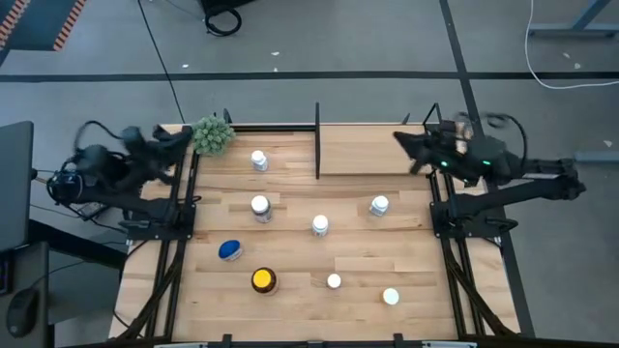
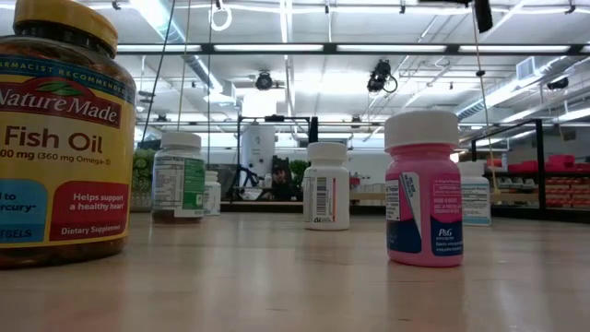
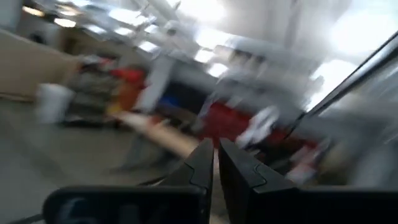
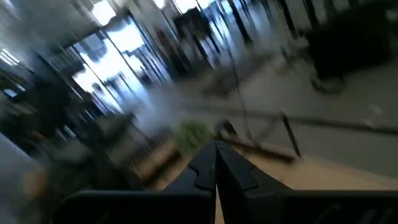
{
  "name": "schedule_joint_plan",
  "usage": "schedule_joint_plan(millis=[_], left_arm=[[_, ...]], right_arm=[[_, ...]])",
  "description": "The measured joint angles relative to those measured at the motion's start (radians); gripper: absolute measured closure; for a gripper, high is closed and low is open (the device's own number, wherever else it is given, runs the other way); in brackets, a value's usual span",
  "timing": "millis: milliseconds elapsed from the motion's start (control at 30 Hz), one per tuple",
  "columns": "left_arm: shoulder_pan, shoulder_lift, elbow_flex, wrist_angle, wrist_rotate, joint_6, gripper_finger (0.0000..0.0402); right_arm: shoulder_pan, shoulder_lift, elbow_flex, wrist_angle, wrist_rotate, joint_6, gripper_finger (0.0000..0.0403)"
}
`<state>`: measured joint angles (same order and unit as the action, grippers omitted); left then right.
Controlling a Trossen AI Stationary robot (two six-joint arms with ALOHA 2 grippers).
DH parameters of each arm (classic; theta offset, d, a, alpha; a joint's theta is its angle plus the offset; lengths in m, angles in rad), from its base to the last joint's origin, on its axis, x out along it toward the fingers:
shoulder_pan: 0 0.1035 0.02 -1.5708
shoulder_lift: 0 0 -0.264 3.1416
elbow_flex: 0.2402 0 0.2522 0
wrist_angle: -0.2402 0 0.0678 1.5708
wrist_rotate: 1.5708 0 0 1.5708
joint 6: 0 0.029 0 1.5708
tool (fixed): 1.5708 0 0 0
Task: Pick and place medicine bottles onto shelf by color
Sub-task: Put the white blue pill bottle on the shelf
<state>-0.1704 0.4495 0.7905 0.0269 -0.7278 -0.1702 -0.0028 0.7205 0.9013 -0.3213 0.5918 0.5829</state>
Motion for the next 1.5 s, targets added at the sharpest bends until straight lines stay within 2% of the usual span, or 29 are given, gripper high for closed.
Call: schedule_joint_plan(millis=[67,133,233,300,467,533,633,767,900,1033,1233,1400,1500], left_arm=[[0.019,0.099,0.053,-0.065,-0.062,0.008,0.0375],[0.042,0.188,0.107,-0.094,-0.072,0.004,0.0376],[0.049,0.291,0.179,-0.103,-0.043,-0.001,0.0372],[0.049,0.343,0.223,-0.101,-0.013,-0.001,0.0369],[0.049,0.429,0.318,-0.102,0.075,-0.027,0.0367],[0.049,0.451,0.349,-0.095,0.083,-0.027,0.037],[0.049,0.47,0.378,-0.097,0.086,-0.028,0.0374],[0.049,0.48,0.392,-0.073,0.086,-0.033,0.0372],[0.049,0.48,0.392,-0.064,0.086,-0.084,0.0366],[0.049,0.48,0.392,-0.066,0.086,-0.057,0.0354],[0.049,0.48,0.391,-0.074,0.086,0.002,0.0307],[0.049,0.48,0.391,-0.136,0.086,-0.001,0.0251],[0.05,0.48,0.39,-0.164,0.086,0.001,0.0223]], right_arm=[[-0.042,0.106,0.093,-0.151,-0.064,0.03,0.0395],[-0.078,0.21,0.175,-0.224,-0.107,0.034,0.0395],[-0.1,0.335,0.314,-0.217,-0.117,0.013,0.0395],[-0.111,0.405,0.425,-0.221,-0.168,0.01,0.0395],[-0.084,0.525,0.669,-0.219,-0.281,-0.117,0.0395],[-0.066,0.555,0.737,-0.249,-0.32,-0.198,0.0395],[-0.044,0.583,0.804,-0.297,-0.352,-0.234,0.0395],[-0.023,0.595,0.844,-0.253,-0.365,-0.247,0.0395],[-0.021,0.594,0.849,-0.139,-0.365,-0.266,0.0395],[-0.044,0.593,0.85,-0.11,-0.365,-0.363,0.0395],[-0.067,0.636,0.85,-0.499,-0.366,-0.288,0.0381],[-0.092,0.736,0.819,-0.907,-0.384,-0.159,0.032],[-0.091,0.781,0.726,-0.984,-0.441,-0.12,0.0265]])
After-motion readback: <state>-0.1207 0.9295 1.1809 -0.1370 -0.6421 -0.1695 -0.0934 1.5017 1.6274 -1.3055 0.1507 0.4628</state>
